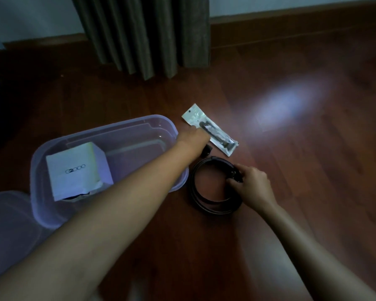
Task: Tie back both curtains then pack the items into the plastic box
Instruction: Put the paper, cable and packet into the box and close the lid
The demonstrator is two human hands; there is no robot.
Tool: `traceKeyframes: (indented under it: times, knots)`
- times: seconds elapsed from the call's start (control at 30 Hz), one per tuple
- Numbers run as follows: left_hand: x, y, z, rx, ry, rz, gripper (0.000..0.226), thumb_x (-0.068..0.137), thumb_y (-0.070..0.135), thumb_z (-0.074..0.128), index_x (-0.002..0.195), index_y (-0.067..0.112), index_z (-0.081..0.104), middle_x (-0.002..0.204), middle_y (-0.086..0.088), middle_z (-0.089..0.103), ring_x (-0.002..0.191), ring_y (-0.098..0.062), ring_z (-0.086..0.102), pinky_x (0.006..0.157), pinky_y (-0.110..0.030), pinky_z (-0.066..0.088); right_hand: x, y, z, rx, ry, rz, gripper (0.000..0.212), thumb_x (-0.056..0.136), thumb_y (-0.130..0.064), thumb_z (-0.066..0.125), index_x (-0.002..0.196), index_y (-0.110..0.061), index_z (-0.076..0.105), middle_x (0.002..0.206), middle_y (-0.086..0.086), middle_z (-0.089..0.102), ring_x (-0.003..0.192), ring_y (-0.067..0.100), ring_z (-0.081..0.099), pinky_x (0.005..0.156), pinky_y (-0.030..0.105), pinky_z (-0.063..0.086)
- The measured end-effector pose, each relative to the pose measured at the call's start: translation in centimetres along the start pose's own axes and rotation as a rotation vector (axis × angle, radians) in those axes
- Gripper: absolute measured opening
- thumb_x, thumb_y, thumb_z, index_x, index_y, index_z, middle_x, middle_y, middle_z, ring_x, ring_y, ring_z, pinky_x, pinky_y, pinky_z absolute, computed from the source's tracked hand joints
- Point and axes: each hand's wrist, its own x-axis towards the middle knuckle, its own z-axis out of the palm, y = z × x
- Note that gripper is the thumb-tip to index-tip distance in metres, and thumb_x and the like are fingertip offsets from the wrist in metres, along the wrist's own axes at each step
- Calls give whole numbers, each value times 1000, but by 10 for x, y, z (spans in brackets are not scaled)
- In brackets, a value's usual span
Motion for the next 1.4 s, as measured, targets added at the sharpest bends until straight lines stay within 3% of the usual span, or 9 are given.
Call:
traceKeyframes:
  times: [0.17,0.27,0.4,0.5,0.63,0.83,1.03,1.27,1.4]
  knots:
    - [-3,2,-11,-106,74,24,31,91,3,50,121,6,57,126,-13,56,115,-33,57,82,-38,45,-3,8,-13,156,26,118,32,76,-26,73,108,-27,73,79,1,71,84,23,69,69,32,51]
    - [-17,-9,-35,-344,328,10,31,88,18,62,117,9,56,119,-11,54,110,-34,56,83,-40,44,-1,3,-28,213,96,98,29,75,-25,76,104,-22,75,85,4,74,85,15,68,70,30,49]
    - [-68,-52,-59,-547,633,-221,48,81,32,73,119,10,56,117,-11,57,107,-32,56,84,-39,43,11,-30,-56,334,160,76,29,77,-24,75,106,-19,75,81,4,72,78,8,63,68,28,49]
    - [-107,-83,-37,-596,487,-434,53,80,34,75,119,6,55,118,-14,59,108,-32,57,85,-40,48,23,-64,-67,406,186,21,30,75,-25,74,105,-21,75,83,2,74,75,14,68,74,41,59]
    - [-135,-100,5,-722,262,-556,61,80,29,76,129,8,46,122,-14,61,110,-31,59,80,-38,52,31,-104,-64,452,149,-11,30,75,-26,73,105,-24,75,83,0,74,66,17,70,68,43,61]
    - [-128,-103,34,-639,187,-580,77,87,24,70,148,15,25,128,-18,58,113,-35,58,84,-41,52,34,-122,-51,462,76,-31,24,75,-19,72,100,-19,75,80,8,73,65,22,71,66,42,61]
    - [-121,-109,48,-560,66,-651,76,87,23,70,145,8,24,127,-23,55,114,-38,56,85,-42,50,25,-115,-54,431,82,-25,23,80,-15,70,102,-17,74,77,9,72,44,6,62,38,16,44]
    - [-119,-105,57,-425,73,-637,63,87,24,69,136,6,32,124,-24,52,110,-38,56,84,-41,48,25,-112,-58,415,103,10,29,77,-22,71,106,-24,74,77,4,73,56,18,69,62,40,61]
    - [-125,-103,55,-308,129,-655,48,91,11,63,132,5,39,133,-20,38,105,-34,57,77,-35,49,25,-119,-53,354,129,-44,30,78,-23,68,107,-24,74,77,2,73,57,14,67,55,27,55]
